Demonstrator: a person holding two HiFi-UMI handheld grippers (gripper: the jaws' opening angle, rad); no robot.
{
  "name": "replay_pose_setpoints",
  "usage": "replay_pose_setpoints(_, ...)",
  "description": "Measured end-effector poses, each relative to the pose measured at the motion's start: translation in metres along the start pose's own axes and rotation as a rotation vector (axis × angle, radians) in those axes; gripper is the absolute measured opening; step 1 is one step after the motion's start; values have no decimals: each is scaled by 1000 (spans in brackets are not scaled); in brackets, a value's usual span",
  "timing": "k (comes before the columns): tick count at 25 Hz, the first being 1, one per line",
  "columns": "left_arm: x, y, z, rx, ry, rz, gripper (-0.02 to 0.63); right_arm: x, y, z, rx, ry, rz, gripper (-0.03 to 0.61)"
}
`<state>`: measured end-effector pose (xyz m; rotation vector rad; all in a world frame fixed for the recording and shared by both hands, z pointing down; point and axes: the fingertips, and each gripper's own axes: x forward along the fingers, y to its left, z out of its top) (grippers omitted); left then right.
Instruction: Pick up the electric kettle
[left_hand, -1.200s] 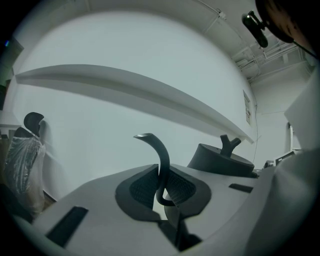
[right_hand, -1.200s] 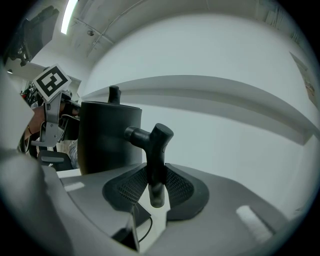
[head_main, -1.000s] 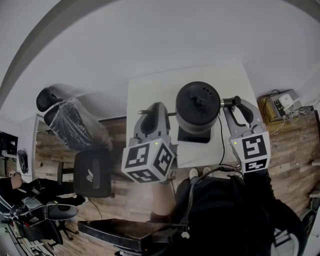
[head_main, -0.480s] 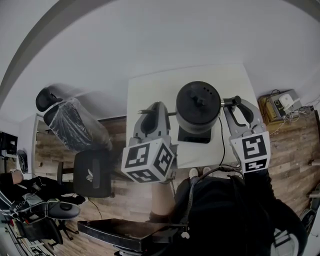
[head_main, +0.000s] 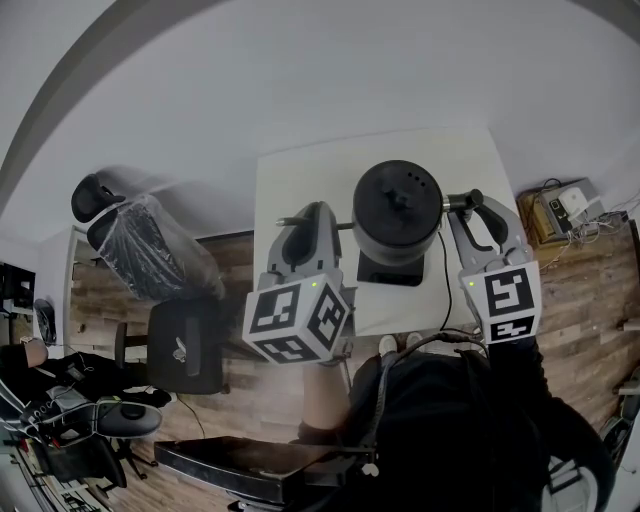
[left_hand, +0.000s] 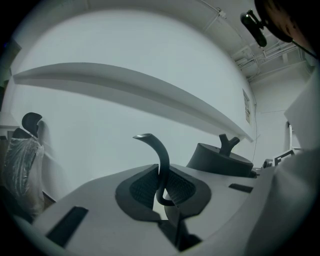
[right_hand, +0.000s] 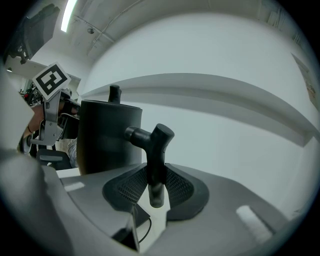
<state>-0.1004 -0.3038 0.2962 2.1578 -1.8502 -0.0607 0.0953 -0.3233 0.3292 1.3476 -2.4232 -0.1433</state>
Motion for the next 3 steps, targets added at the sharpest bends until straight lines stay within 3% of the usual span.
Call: replay_pose_setpoints(3,2,3,-1,0,2,2,28,3,1,0,0,-1,1,101)
